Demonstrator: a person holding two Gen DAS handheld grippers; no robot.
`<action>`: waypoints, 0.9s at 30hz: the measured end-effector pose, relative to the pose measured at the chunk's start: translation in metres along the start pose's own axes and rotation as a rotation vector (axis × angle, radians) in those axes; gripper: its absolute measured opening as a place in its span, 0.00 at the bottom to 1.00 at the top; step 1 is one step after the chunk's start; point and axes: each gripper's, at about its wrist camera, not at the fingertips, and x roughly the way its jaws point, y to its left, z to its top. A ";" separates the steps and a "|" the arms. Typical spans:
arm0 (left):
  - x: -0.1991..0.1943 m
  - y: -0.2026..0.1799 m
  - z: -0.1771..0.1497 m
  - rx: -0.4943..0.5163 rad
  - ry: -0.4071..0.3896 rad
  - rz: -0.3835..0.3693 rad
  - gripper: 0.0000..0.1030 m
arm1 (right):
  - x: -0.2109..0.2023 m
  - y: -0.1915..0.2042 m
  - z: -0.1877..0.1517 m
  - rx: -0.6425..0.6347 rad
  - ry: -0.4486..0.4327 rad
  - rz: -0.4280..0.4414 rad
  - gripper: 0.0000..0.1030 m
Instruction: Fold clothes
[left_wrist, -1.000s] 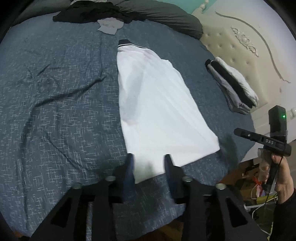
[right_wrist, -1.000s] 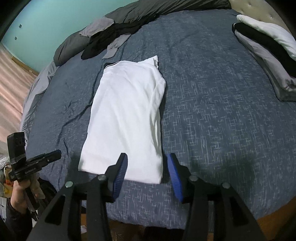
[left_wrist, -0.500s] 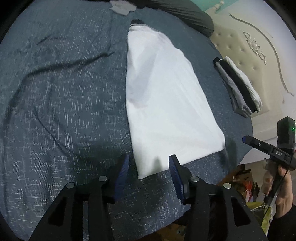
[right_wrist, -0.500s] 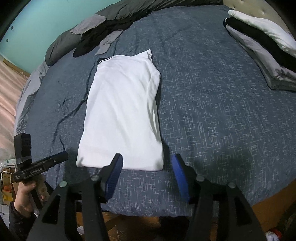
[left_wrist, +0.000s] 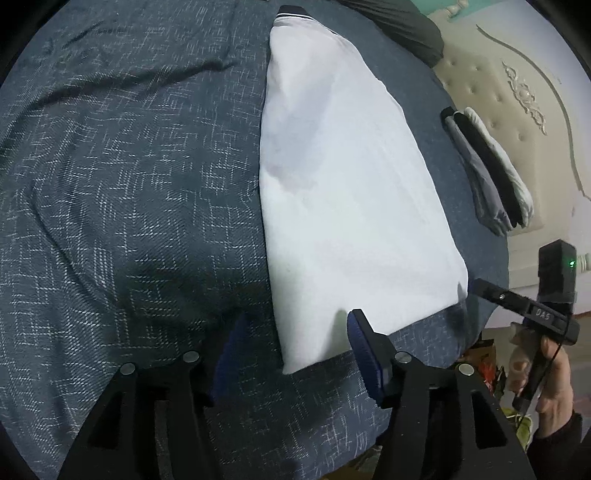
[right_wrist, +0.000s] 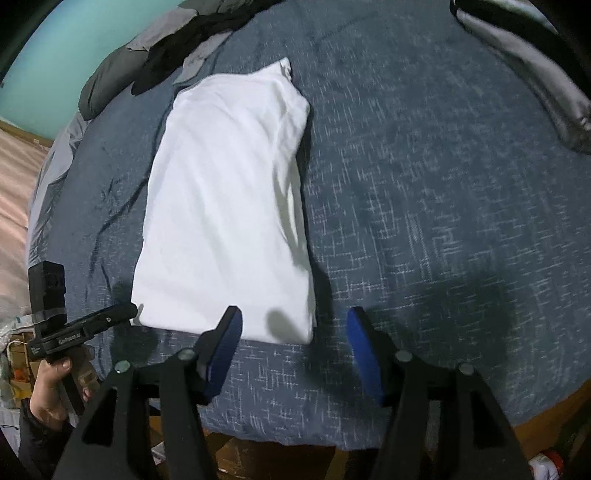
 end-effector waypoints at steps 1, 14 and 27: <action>-0.001 -0.001 0.000 0.002 -0.002 -0.002 0.60 | 0.002 -0.001 0.000 0.001 0.000 0.002 0.59; 0.006 -0.007 -0.002 -0.031 -0.002 -0.056 0.60 | 0.025 -0.001 0.002 0.018 0.033 0.073 0.59; 0.012 -0.016 -0.007 -0.023 -0.007 -0.078 0.48 | 0.037 -0.001 0.006 0.034 0.046 0.083 0.59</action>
